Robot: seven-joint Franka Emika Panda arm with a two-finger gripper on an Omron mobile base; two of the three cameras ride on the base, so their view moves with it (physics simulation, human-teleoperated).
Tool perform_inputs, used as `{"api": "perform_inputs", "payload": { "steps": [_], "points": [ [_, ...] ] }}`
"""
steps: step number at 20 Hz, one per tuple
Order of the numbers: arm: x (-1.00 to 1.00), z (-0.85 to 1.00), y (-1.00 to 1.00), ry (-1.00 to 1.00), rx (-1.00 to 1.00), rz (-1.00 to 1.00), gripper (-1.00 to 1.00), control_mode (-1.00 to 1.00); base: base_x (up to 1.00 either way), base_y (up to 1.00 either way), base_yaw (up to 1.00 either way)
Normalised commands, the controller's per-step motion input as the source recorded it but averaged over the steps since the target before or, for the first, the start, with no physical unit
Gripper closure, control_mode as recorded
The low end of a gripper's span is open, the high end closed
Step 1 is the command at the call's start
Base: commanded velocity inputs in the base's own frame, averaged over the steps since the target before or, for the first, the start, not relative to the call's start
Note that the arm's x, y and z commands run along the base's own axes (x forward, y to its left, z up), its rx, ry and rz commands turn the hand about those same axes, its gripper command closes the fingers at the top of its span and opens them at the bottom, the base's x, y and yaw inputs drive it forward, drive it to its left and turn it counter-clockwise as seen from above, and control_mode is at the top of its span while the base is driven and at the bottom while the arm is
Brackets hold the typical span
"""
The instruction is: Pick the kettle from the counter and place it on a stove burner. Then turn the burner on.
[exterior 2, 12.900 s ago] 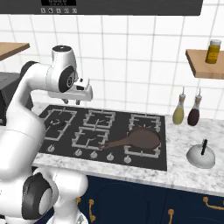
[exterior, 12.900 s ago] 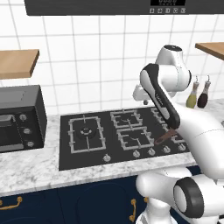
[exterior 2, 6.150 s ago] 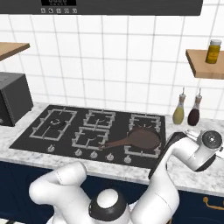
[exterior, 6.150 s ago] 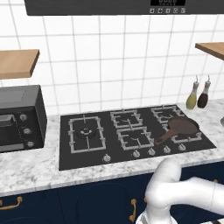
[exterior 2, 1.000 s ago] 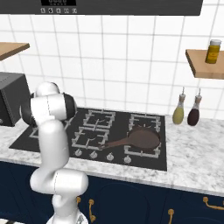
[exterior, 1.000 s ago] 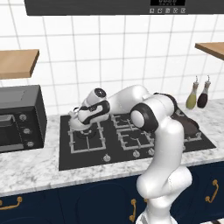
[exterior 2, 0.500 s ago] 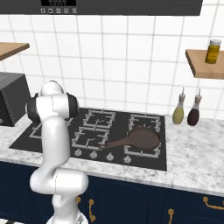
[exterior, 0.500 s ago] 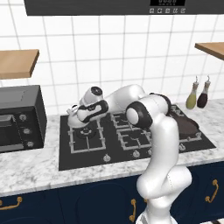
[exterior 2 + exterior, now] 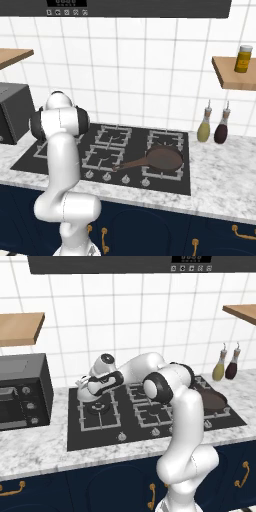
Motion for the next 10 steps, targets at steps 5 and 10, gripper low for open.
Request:
{"api": "perform_inputs", "payload": {
  "steps": [5, 10],
  "points": [
    [-0.31, -0.44, -0.25, 0.00, -0.01, 0.00, 1.00, -1.00, 0.00, 0.00, 0.00],
    [-0.41, -0.44, -0.22, 0.00, -0.01, 0.00, 1.00, -1.00, 0.00, 0.00, 0.00]
  ]
}}
